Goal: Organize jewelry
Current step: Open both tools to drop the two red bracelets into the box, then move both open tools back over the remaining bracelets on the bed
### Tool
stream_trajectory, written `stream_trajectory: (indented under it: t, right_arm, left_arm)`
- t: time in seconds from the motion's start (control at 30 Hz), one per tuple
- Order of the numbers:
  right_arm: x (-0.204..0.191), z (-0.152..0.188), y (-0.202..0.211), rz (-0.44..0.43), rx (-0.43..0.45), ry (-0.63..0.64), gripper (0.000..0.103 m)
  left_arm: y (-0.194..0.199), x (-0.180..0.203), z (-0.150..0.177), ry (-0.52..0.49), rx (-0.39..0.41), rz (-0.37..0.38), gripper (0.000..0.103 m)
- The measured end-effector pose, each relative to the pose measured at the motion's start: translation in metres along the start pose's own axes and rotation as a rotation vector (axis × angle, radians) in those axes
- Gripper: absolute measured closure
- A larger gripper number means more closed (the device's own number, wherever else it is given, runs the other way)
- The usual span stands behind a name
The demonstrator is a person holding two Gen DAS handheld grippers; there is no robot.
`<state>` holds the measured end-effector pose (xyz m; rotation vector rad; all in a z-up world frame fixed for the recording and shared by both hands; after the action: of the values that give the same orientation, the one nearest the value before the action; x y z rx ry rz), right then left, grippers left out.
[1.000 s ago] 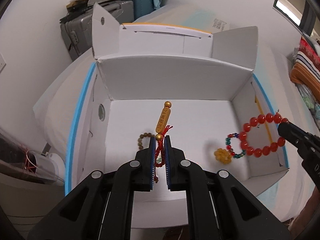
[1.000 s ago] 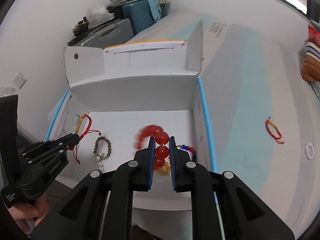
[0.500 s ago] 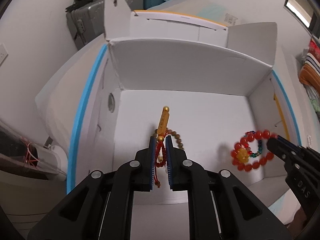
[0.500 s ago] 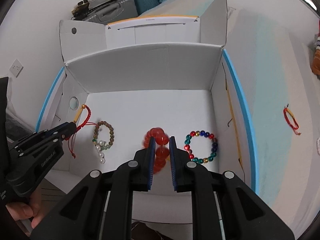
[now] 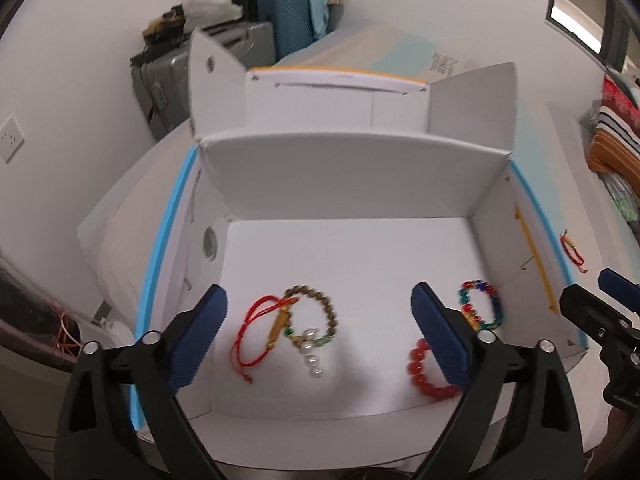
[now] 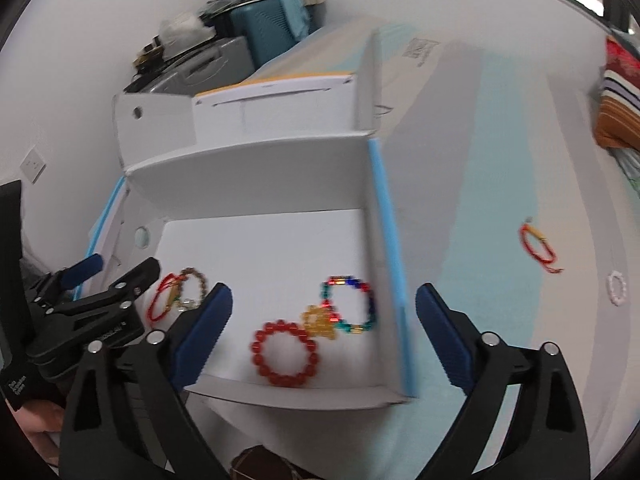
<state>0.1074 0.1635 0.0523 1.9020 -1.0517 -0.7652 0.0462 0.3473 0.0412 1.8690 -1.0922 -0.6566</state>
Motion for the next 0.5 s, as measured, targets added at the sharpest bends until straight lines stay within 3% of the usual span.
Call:
stream_trajectory:
  t: [0.5]
  right_arm:
    - [0.148, 0.023, 0.061, 0.133, 0.077, -0.158, 0.008]
  left_arm:
    - [0.019, 0.139, 0.000, -0.162, 0.013, 0.108, 0.006]
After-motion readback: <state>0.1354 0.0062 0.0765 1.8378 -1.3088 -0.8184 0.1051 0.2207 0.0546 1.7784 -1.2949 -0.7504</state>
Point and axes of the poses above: each gripper's, at about its wrist camera, not at the fingertips, and y roughly against the way its jaws point, x to its right, z to its underside, the point moved 2 cm from there along -y, roughly the way its jaws point, and after that the axes turned 6 degrees about -x, right-handed, at the moved point
